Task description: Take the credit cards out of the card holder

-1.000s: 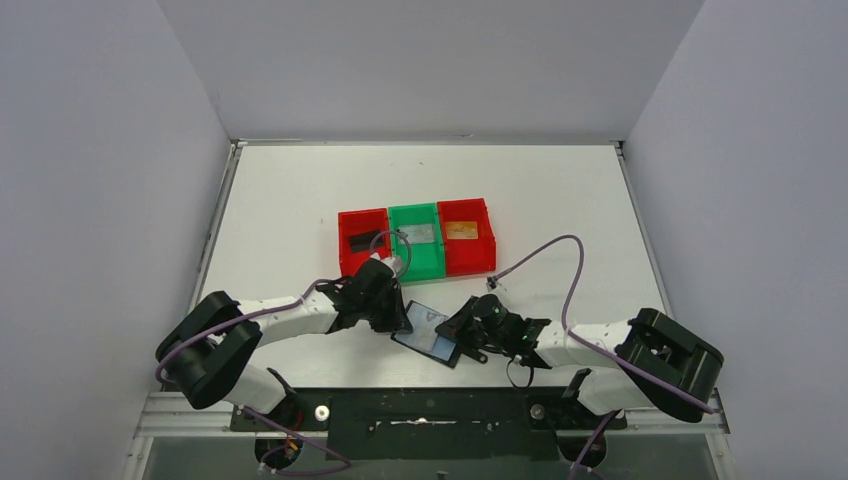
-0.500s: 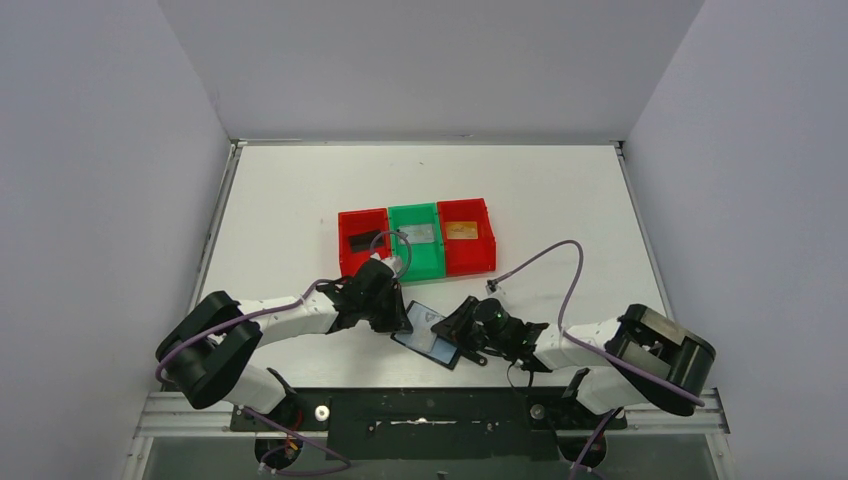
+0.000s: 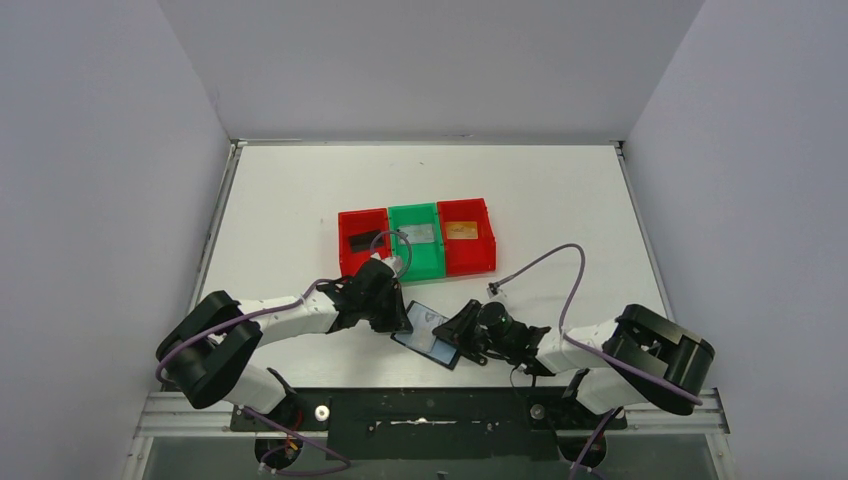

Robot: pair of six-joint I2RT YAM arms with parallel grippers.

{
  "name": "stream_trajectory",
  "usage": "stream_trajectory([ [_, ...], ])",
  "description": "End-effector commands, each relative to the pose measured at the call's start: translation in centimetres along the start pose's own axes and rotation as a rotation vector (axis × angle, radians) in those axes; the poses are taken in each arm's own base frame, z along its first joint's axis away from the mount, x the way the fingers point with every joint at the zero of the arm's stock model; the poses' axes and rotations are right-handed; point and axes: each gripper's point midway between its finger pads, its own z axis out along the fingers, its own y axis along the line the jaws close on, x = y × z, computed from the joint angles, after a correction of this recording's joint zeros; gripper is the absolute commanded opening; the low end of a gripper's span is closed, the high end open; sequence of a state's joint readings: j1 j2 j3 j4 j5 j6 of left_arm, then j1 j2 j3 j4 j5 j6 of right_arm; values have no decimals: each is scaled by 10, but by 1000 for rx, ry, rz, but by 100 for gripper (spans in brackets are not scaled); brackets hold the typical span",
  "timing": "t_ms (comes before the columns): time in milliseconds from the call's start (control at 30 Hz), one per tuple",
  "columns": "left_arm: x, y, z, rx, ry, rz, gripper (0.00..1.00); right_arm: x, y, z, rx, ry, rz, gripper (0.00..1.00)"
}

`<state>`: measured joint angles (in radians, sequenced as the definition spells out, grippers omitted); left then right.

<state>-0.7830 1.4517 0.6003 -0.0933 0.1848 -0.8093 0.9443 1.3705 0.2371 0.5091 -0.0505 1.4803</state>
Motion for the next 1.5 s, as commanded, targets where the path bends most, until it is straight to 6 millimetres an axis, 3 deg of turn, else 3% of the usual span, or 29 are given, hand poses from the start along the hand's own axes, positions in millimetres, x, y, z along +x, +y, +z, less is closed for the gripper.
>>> stream_trajectory([
  [0, 15, 41, 3, -169, 39, 4, 0, 1, 22, -2, -91, 0, -11, 19],
  [233, 15, 40, 3, -169, 40, 6, 0, 5, 26, 5, -112, 25, -8, 7],
  [800, 15, 45, 5, -194, 37, -5, 0, 8, 6, -10, -50, 31, 48, 8],
  [1100, 16, 45, 6, -194, 42, -5, 0, -4, -14, -18, 20, -32, 68, 8],
  [1467, 12, 39, 6, -175, 37, 6, 0, -6, -9, -21, -5, -22, 41, 14],
])
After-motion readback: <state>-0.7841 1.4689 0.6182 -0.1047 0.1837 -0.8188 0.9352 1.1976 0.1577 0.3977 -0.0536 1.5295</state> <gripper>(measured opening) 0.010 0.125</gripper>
